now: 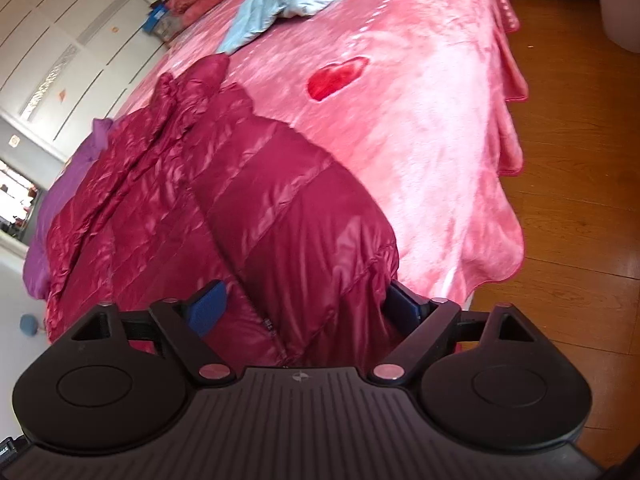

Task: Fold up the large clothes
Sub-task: 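Grasp the jacket hem with the right gripper while the left gripper grasps beside it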

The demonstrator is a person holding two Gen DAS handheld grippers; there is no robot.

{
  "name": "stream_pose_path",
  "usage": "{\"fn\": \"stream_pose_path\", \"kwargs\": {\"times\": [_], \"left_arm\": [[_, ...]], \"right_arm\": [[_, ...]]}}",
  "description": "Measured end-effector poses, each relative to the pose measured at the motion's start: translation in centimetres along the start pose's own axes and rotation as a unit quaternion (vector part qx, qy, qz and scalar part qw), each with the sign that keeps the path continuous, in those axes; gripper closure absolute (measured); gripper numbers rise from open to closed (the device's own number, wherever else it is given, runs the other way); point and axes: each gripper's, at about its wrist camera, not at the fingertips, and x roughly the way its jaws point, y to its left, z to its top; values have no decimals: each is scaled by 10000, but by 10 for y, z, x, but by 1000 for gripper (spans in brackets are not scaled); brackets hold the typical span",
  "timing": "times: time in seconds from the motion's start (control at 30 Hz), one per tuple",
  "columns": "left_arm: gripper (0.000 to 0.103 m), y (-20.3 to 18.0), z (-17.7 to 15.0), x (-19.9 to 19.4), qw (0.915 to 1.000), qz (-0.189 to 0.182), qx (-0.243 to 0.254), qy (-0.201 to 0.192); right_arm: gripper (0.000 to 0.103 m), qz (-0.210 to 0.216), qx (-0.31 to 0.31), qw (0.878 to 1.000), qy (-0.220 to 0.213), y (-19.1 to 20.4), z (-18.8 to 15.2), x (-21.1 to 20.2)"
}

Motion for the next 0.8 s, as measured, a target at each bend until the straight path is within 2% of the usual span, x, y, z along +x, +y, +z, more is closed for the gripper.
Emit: {"fn": "stream_pose_path", "kwargs": {"times": [0.1, 0.17, 0.27, 0.33, 0.4, 0.57, 0.67, 0.8], "left_arm": [[29, -3, -3, 3, 9995, -235, -16, 207], [36, -5, -4, 5, 9986, -405, -32, 347], [39, -10, -6, 8, 9958, -720, 29, 566], [42, -15, -9, 10, 9939, -847, 145, 687], [48, -19, -10, 13, 9924, -914, 265, 777], [79, -15, -5, 17, 9885, -1254, 58, 845], [87, -11, -2, 13, 9849, -1581, -102, 697], [90, -8, 5, 8, 9765, -2079, -365, 425]], "right_arm": [[19, 129, -39, 9999, -68, 2, -1, -7], [34, 193, -53, 9998, -51, 2, -1, -9], [49, 379, -144, 9992, -20, 5, -3, -12], [56, 447, -236, 9987, 5, 7, -3, -13], [61, 502, -302, 9983, 49, 10, -3, -12], [78, 713, -252, 9971, 127, 12, -2, -8], [84, 913, -61, 9958, 46, 8, 1, -10], [89, 1205, 258, 9923, -103, 2, 4, -17]]}}
